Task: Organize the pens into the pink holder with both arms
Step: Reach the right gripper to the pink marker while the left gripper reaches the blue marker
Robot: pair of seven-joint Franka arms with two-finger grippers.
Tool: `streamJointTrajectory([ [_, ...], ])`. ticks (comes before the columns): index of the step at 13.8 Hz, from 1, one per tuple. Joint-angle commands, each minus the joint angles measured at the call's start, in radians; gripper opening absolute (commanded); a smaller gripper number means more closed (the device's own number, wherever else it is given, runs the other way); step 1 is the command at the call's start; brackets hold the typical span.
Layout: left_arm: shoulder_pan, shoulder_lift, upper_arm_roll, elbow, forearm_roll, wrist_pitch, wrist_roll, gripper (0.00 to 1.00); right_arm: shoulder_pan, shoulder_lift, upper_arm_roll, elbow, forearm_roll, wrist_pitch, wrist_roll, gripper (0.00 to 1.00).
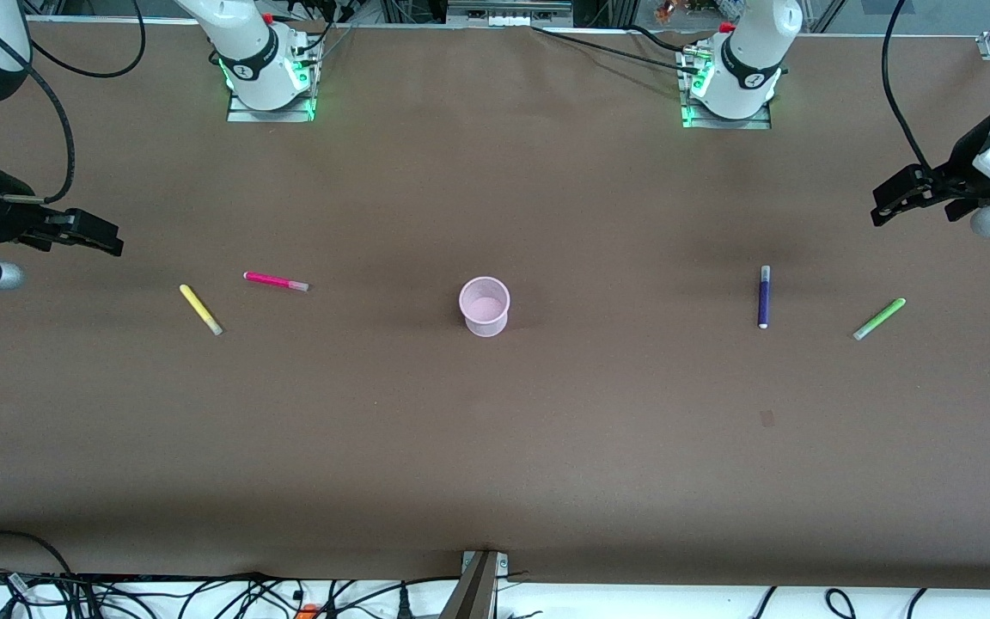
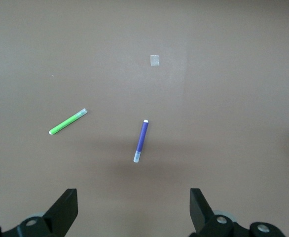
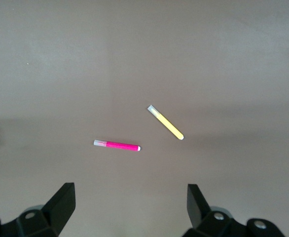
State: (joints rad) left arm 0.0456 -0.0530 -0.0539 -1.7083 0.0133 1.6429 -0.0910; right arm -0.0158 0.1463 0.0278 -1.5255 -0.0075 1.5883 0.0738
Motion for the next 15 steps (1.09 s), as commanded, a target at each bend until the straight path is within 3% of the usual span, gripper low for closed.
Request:
streamJointTrajectory([
  [1, -0.004, -0.002, -0.014, -0.002, 0.007, 0.008, 0.008, 1.00, -0.012, -0.001, 0.008, 0.016, -0.009, -0.004, -0.008, 1.00],
  [6, -0.004, -0.002, -0.014, -0.002, 0.008, 0.006, 0.010, 1.00, -0.009, 0.042, 0.011, 0.057, -0.019, -0.019, -0.025, 1.00],
  [8, -0.004, -0.002, -0.014, -0.002, 0.010, 0.006, 0.010, 1.00, 0.006, 0.062, 0.017, 0.057, -0.064, -0.036, -0.086, 1.00],
  [11, -0.004, -0.002, -0.014, -0.002, 0.010, 0.006, 0.010, 1.00, 0.013, 0.073, 0.017, 0.015, -0.055, -0.042, -0.176, 1.00],
  [15, -0.004, -0.002, -0.014, -0.002, 0.011, -0.011, 0.010, 1.00, 0.010, 0.150, 0.017, -0.018, 0.001, -0.005, -0.517, 1.00],
])
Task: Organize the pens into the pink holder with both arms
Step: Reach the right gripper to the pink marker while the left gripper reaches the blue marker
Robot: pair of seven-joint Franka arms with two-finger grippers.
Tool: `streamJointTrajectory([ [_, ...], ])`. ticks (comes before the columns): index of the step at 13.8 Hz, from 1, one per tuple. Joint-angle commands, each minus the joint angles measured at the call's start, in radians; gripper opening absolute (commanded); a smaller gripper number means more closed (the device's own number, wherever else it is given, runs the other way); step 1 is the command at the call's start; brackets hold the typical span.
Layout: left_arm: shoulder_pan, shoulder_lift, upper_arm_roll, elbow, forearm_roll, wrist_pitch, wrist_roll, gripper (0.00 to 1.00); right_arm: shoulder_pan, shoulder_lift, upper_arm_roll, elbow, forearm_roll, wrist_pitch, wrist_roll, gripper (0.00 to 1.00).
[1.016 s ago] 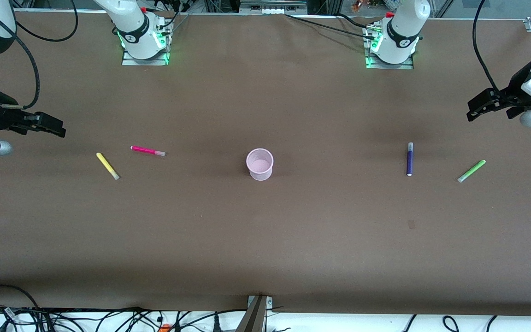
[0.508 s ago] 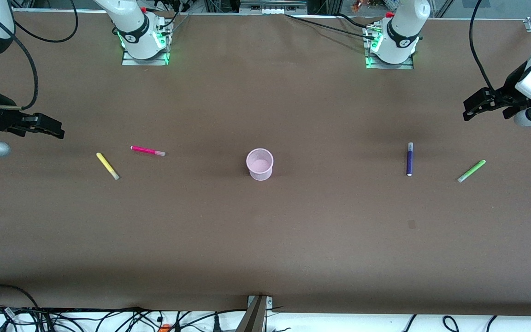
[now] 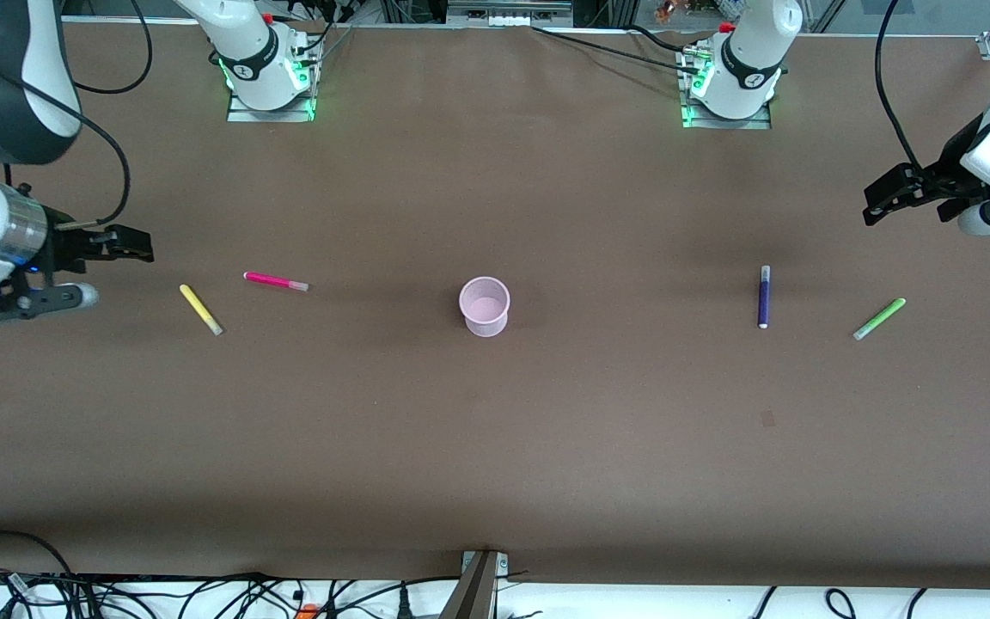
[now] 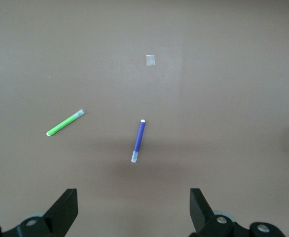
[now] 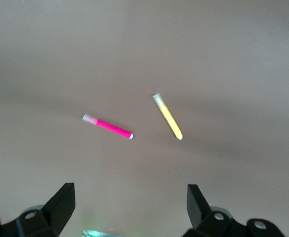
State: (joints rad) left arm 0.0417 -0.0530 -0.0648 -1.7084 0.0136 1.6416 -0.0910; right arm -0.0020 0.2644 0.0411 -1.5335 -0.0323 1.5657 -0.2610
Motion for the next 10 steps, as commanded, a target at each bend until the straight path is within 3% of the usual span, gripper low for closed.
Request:
streamJointTrajectory([
  [1, 0.000, -0.002, -0.004, 0.000, 0.022, -0.009, 0.010, 1.00, -0.004, 0.038, 0.003, -0.034, 0.028, 0.040, -0.286, 1.00],
  [4, -0.002, 0.018, -0.013, -0.004, 0.025, -0.019, 0.008, 1.00, -0.007, 0.035, 0.000, -0.140, 0.029, 0.144, -0.455, 0.99],
  [6, 0.000, 0.033, -0.013, -0.004, 0.025, -0.063, 0.011, 1.00, -0.006, 0.016, 0.003, -0.253, 0.029, 0.235, -0.461, 0.98],
  [8, 0.012, 0.132, -0.012, -0.005, 0.023, -0.072, 0.011, 1.00, -0.006, -0.014, 0.005, -0.380, 0.029, 0.385, -0.513, 0.98],
  [10, 0.015, 0.232, -0.007, -0.007, 0.026, -0.033, 0.013, 1.00, -0.006, -0.013, 0.006, -0.439, 0.031, 0.474, -0.578, 0.98],
])
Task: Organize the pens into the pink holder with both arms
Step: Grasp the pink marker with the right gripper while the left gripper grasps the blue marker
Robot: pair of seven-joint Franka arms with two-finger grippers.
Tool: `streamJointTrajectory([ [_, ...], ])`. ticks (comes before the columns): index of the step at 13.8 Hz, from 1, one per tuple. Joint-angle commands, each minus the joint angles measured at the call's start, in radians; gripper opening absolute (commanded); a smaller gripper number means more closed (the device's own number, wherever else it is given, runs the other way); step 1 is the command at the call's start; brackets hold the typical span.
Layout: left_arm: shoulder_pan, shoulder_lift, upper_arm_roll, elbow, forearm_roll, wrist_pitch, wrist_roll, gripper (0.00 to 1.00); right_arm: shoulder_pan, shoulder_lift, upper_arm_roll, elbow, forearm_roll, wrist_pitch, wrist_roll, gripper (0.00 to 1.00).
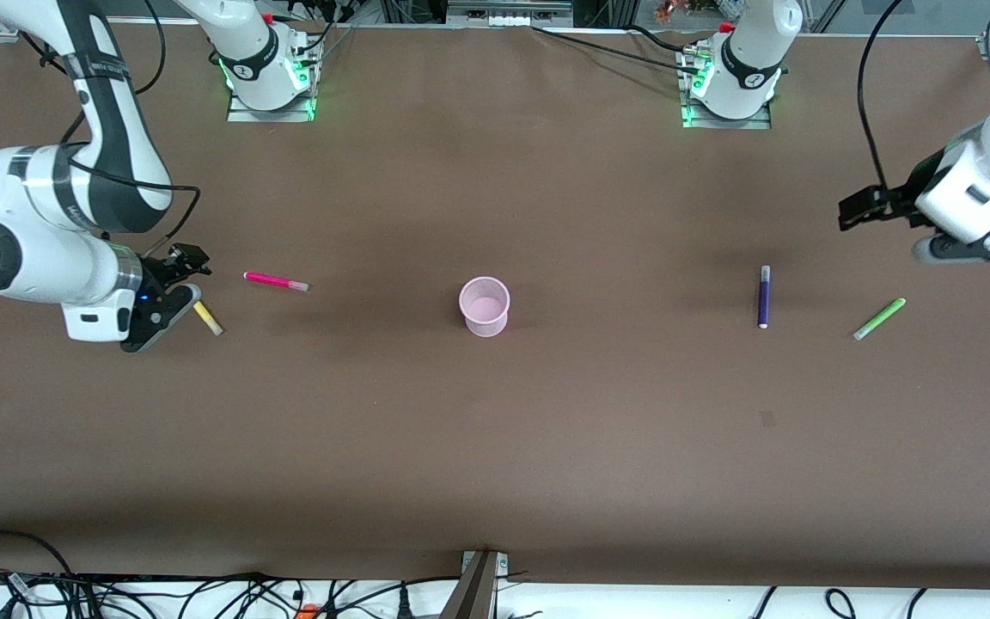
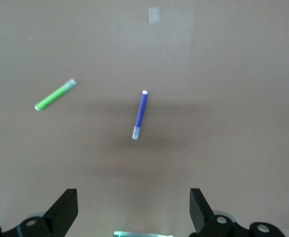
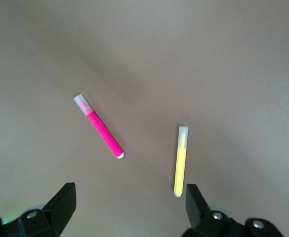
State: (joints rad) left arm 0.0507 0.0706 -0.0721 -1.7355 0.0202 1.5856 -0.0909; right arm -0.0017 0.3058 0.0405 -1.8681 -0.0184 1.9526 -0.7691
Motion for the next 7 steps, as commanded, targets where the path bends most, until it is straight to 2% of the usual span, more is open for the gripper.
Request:
streamJointTrajectory([
  [1, 0.011, 0.148, 0.002, 0.021, 0.021, 0.057, 0.016, 1.00, -0.006, -0.054, 0.009, -0.147, 0.023, 0.144, -0.087, 0.98],
  [5, 0.009, 0.291, 0.000, 0.010, 0.021, 0.160, 0.020, 1.00, -0.006, -0.051, 0.013, -0.290, 0.041, 0.352, -0.143, 0.98],
  [7, 0.012, 0.360, 0.002, 0.001, 0.033, 0.226, 0.098, 1.00, -0.006, -0.051, 0.034, -0.347, 0.043, 0.437, -0.150, 0.98],
])
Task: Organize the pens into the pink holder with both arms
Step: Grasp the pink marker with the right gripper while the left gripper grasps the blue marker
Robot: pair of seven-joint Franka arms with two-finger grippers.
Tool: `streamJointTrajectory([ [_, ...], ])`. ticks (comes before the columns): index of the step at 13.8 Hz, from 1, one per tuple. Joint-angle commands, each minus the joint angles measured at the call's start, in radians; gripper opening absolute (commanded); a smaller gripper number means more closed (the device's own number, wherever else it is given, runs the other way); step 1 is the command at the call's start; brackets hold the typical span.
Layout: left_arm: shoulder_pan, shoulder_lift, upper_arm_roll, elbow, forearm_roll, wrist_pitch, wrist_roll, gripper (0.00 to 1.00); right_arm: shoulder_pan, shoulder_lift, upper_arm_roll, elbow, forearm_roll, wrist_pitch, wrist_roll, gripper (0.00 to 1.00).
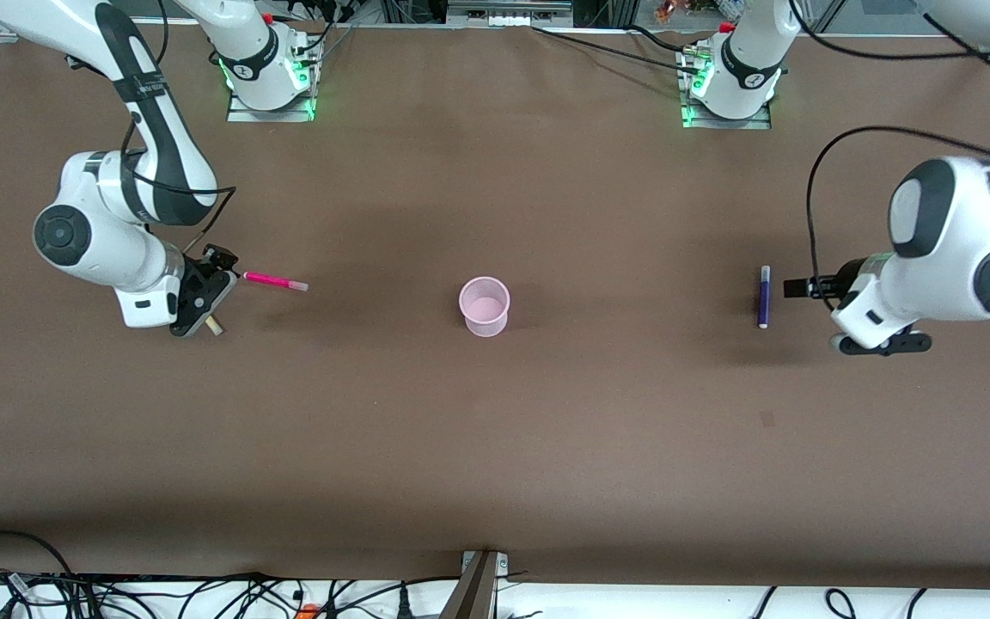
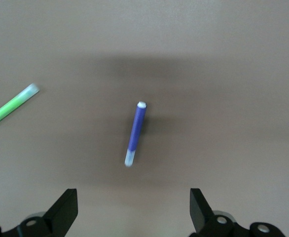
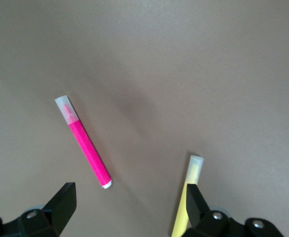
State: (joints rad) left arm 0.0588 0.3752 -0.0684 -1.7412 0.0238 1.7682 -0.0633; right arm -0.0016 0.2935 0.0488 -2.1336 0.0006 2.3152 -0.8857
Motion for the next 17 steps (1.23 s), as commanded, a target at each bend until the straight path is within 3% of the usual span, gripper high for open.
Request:
streamJointTrajectory([
  [1, 0.004, 0.080, -0.004, 0.002, 0.033, 0.075, 0.107, 1.00, -0.006, -0.040, 0.035, -0.098, 0.024, 0.093, -0.035, 0.98],
  [3, 0.004, 0.116, -0.004, -0.038, 0.054, 0.169, 0.138, 1.00, -0.006, -0.045, 0.055, -0.132, 0.024, 0.124, -0.053, 0.98],
  [6, 0.002, 0.105, -0.007, -0.199, 0.137, 0.368, 0.168, 1.00, -0.008, -0.039, 0.059, -0.196, 0.024, 0.240, -0.085, 0.98],
  [9, 0.006, 0.105, -0.008, -0.274, 0.139, 0.488, 0.239, 1.00, -0.008, -0.036, 0.057, -0.226, 0.024, 0.286, -0.085, 0.91],
  [13, 0.009, 0.126, -0.010, -0.291, 0.139, 0.525, 0.321, 1.00, -0.008, -0.025, 0.055, -0.290, 0.024, 0.406, -0.085, 0.90],
  [16, 0.007, 0.137, -0.010, -0.293, 0.139, 0.528, 0.323, 0.50, -0.008, -0.019, 0.055, -0.292, 0.024, 0.412, -0.087, 0.86],
  [17, 0.006, 0.140, -0.010, -0.291, 0.139, 0.528, 0.323, 0.40, -0.008, -0.011, 0.055, -0.292, 0.024, 0.421, -0.087, 0.86],
])
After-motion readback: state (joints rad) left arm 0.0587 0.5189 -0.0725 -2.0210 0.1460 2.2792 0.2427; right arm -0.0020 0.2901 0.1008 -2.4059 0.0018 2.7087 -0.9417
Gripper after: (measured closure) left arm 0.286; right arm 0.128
